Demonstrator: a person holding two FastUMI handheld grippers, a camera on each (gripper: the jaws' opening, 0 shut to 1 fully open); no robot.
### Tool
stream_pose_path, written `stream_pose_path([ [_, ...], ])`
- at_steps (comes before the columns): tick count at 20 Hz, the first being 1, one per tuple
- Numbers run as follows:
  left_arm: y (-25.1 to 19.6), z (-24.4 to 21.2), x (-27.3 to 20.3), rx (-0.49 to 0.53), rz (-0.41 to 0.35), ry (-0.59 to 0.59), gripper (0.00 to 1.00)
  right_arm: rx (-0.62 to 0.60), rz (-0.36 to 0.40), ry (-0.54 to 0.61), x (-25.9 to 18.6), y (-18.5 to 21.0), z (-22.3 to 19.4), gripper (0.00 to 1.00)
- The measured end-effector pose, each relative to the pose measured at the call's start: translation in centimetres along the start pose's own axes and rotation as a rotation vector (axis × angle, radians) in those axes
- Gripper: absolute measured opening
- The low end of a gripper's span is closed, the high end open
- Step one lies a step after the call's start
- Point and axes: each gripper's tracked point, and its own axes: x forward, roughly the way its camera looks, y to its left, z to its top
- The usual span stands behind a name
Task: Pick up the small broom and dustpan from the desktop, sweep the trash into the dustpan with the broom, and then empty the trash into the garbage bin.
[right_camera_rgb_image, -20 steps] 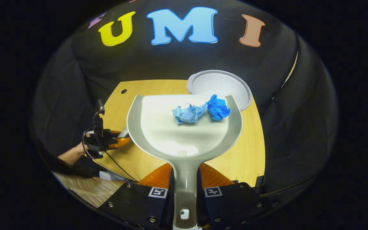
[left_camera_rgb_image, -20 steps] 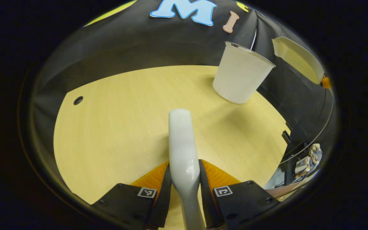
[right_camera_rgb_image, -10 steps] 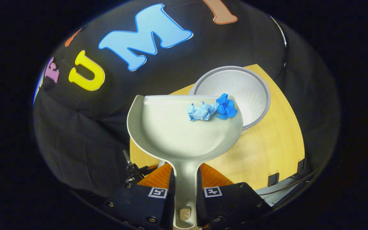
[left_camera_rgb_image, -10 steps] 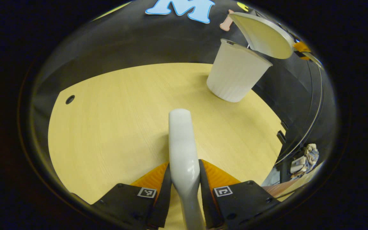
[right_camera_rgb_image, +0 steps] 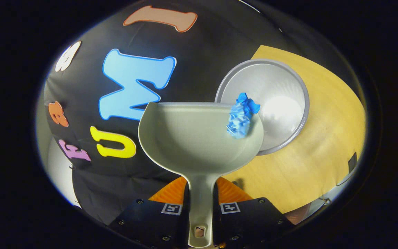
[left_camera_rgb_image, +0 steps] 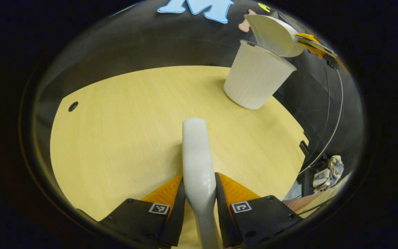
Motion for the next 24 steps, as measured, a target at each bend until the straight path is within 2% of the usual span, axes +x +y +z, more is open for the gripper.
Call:
stream_pose_path([
  [2, 0.2, 0.0, -0.2, 0.005, 0.003, 0.000, 0.48, 0.072, 0.058, -0.013, -0.1, 0.2, 0.6, 0.26],
  [3, 0.3, -0.1, -0.3, 0.006, 0.003, 0.000, 0.51, 0.087, 0.066, -0.017, 0.0, 0.2, 0.6, 0.26],
  [4, 0.4, -0.2, -0.3, 0.004, 0.004, 0.001, 0.48, 0.092, 0.066, -0.016, 0.1, 0.0, 0.6, 0.26],
  [9, 0.6, -0.5, -0.7, -0.011, 0.010, -0.001, 0.48, 0.083, 0.078, 0.008, 0.1, 0.0, 0.3, 0.26],
  [14, 0.7, -1.0, -1.6, -0.046, 0.027, -0.022, 0.53, -0.018, 0.083, 0.073, 0.9, -0.2, -2.4, 0.26],
  [19, 1.4, -2.6, -2.9, -0.081, 0.073, -0.051, 0.51, -0.145, 0.086, 0.123, 1.0, -0.2, -5.5, 0.26],
  [23, 1.9, -3.9, -3.9, -0.116, 0.100, -0.069, 0.53, -0.261, 0.037, 0.144, 0.6, -2.6, -7.9, 0.25],
  [24, 1.9, -4.1, -4.1, -0.129, 0.107, -0.077, 0.48, -0.288, 0.018, 0.150, 0.6, -3.4, -8.2, 0.26],
])
